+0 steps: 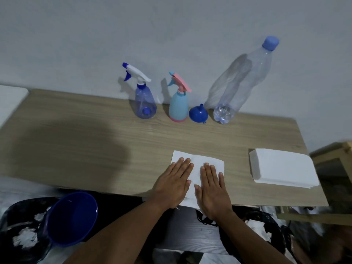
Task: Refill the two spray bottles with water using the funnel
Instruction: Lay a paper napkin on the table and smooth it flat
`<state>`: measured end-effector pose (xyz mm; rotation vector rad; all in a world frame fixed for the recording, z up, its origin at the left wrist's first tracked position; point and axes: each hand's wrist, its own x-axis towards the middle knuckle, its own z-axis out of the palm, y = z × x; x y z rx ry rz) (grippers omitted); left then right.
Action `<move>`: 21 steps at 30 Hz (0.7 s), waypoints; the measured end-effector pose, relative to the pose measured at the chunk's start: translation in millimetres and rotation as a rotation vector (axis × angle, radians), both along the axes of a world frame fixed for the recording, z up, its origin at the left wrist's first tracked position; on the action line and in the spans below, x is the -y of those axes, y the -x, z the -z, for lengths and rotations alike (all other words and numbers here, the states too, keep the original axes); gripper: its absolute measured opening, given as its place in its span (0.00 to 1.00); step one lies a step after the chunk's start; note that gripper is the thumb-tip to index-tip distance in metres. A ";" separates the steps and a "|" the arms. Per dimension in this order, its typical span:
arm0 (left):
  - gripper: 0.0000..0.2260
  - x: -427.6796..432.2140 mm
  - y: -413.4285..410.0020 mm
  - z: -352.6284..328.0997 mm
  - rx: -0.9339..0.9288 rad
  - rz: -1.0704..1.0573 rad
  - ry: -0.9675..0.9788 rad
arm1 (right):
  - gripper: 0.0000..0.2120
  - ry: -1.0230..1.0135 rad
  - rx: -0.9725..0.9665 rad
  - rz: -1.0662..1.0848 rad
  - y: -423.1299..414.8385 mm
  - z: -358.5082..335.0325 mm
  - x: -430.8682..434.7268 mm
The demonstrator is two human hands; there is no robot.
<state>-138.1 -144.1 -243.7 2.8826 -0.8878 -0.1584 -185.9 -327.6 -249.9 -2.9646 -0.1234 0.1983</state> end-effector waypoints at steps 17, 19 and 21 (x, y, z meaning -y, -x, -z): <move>0.26 -241.5 -59.7 2.7 -0.015 -0.158 -0.036 | 0.32 -0.035 -0.009 -0.159 -86.1 -6.9 -233.7; 0.27 -255.2 -70.8 2.2 -0.015 -0.167 -0.033 | 0.32 -0.046 -0.014 -0.176 -98.9 -6.4 -245.2; 0.27 -261.5 -78.6 2.6 -0.022 -0.167 -0.033 | 0.32 -0.036 -0.012 -0.192 -108.5 -6.7 -250.9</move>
